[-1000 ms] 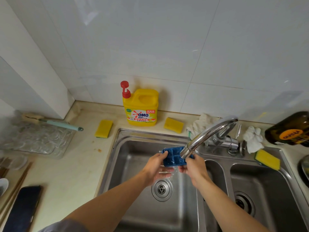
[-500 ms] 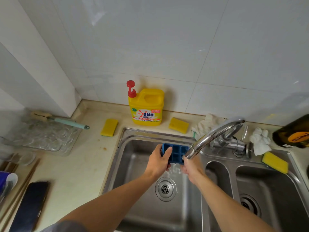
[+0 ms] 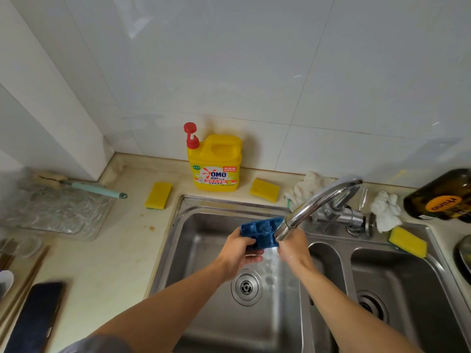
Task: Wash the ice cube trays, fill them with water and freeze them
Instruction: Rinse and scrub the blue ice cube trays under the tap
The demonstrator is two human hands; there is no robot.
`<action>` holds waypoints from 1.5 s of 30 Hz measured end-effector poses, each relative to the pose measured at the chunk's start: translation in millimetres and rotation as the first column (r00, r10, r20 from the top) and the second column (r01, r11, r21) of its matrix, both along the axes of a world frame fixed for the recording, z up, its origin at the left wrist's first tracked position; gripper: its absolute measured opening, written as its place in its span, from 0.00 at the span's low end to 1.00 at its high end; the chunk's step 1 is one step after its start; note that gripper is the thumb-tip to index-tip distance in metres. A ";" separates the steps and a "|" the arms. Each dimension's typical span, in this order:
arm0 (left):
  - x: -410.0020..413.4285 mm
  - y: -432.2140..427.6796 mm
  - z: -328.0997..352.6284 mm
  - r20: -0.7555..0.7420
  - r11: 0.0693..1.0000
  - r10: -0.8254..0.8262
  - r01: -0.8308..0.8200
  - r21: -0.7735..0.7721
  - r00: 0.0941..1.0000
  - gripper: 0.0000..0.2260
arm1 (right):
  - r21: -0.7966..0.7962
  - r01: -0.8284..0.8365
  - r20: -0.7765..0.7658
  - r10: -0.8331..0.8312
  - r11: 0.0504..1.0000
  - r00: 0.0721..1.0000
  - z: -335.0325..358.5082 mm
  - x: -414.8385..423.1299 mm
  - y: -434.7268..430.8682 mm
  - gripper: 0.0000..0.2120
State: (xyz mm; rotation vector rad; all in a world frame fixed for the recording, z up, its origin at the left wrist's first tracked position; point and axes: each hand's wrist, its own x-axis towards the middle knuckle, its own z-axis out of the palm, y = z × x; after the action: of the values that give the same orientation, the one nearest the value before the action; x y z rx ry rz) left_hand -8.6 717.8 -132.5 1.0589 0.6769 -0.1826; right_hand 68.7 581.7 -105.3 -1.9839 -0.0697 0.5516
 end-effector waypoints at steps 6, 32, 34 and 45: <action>10.3 -6.4 -5.2 -0.137 0.997 -0.009 0.019 0.071 0.990 0.17 | 0.007 -0.100 -0.058 0.101 0.995 0.993 4.1 -7.8 -9.4 0.08; 12.7 -34.6 5.5 -0.172 0.991 0.113 -0.100 0.084 0.979 0.10 | -0.092 0.111 -0.217 -0.129 0.989 0.968 -8.2 -9.5 -19.7 0.04; 15.2 -41.2 8.8 -0.180 0.982 0.175 -0.160 0.097 0.968 0.13 | -0.100 0.050 -0.239 -0.073 0.994 0.968 -8.9 -12.9 -18.0 0.04; 14.5 -21.8 25.7 -0.217 0.723 -0.174 0.274 0.634 0.961 0.19 | -0.127 -0.111 -0.265 0.074 0.986 0.961 -7.1 -10.9 -14.8 0.11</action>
State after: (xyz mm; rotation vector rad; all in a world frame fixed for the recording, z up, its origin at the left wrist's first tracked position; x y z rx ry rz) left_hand 6.0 696.1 -106.8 1.8396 0.7621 -0.2388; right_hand 57.8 566.9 -112.4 -2.0342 0.0403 0.8948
